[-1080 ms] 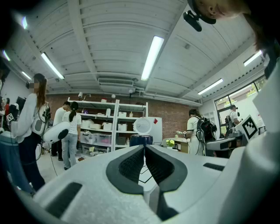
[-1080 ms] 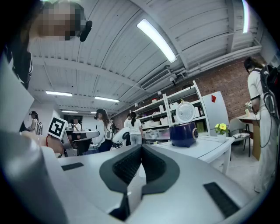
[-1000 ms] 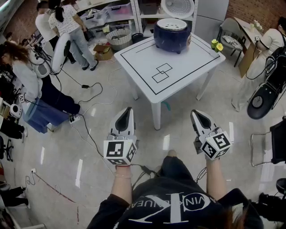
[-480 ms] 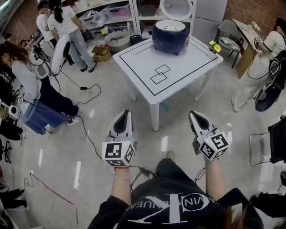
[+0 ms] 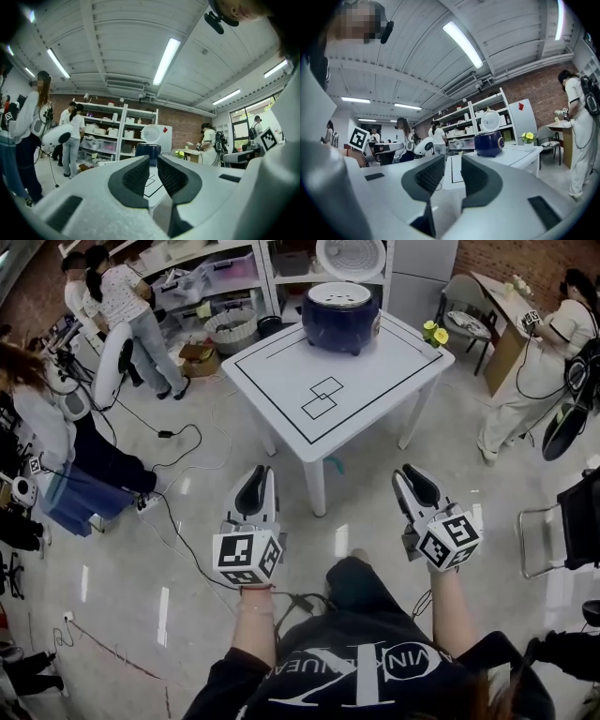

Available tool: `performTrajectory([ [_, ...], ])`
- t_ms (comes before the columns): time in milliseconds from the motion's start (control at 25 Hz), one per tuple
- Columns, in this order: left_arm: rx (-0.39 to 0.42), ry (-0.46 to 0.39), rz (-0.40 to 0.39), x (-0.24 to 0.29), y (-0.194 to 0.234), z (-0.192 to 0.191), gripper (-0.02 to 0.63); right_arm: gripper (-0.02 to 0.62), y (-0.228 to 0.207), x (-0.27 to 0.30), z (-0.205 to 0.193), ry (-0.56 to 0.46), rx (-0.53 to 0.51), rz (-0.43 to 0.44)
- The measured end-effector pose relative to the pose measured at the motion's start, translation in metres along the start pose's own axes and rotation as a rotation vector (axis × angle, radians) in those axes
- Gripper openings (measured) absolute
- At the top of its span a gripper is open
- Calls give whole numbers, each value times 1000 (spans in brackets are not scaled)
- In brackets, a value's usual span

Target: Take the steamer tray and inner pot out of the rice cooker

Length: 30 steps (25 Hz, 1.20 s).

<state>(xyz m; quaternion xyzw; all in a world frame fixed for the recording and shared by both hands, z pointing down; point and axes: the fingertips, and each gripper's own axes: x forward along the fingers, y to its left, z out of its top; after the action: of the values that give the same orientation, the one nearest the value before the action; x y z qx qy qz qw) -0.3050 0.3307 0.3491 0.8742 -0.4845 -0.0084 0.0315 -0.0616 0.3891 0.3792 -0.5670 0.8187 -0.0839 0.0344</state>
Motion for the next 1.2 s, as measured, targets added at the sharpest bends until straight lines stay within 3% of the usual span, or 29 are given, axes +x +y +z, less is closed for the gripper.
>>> performTrajectory([
  [40, 2, 3, -9, 4, -3, 0, 27, 110, -4, 1, 1, -3, 14, 3],
  [160, 26, 16, -30, 20, -8, 0, 106, 158, -19, 7, 4, -19, 39, -5],
  [240, 36, 21, -30, 32, -6, 2, 124, 176, -29, 16, 6, -27, 48, -6],
  [880, 30, 34, 8, 190, -9, 8, 124, 181, -155, 110, 20, 20, 57, 45],
  [1200, 35, 27, 63, 250, -12, 16, 124, 181, -202, 156, 37, 29, 50, 125],
])
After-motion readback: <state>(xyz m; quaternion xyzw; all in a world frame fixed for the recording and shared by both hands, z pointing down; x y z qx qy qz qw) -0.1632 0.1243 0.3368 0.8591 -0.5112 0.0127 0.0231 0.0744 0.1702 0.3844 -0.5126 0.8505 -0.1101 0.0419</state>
